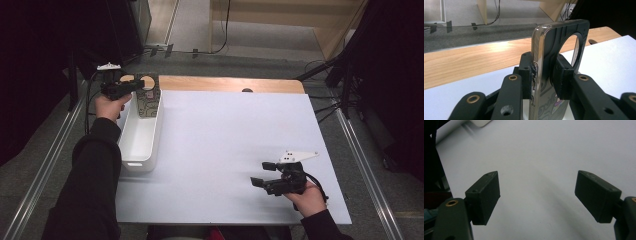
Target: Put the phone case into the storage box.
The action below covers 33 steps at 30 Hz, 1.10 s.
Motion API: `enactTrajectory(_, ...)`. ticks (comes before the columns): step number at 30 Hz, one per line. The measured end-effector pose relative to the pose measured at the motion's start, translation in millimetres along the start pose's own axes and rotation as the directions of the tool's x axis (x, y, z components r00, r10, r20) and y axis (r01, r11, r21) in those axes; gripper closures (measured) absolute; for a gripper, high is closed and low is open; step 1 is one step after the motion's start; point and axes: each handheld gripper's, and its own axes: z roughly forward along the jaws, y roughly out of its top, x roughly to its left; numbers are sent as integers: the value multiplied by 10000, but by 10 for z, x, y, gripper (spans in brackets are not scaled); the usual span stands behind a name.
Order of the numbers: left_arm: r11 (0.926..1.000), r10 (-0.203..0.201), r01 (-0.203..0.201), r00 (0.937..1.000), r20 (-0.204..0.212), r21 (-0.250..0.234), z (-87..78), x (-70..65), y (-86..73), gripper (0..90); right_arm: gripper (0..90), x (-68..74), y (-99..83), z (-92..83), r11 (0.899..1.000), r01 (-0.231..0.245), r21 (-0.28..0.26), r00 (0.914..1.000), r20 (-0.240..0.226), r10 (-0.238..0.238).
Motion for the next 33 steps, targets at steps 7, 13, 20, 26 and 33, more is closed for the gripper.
enactTrajectory(7,10000,-49,50,10000,80,-85,19,11,-7,542,192,0,-1,-2,10000,-11,-24,10000,-17,11)
enactTrajectory(13,9975,-668,679,9965,502,-210,18,77,-19,327,192,4,0,-1,10000,-33,23,10000,-79,33)
enactTrajectory(20,9990,-452,451,9987,253,41,-19,76,-10,281,192,0,-1,-1,10000,-34,6,10000,-89,34)
enactTrajectory(26,9981,-602,599,9979,247,132,-78,74,14,280,192,-9,-6,-5,10000,-48,-5,10000,-73,48)
enactTrajectory(33,9968,-754,747,9968,255,272,-191,66,38,280,192,-18,0,0,10000,-57,6,9999,-95,57)
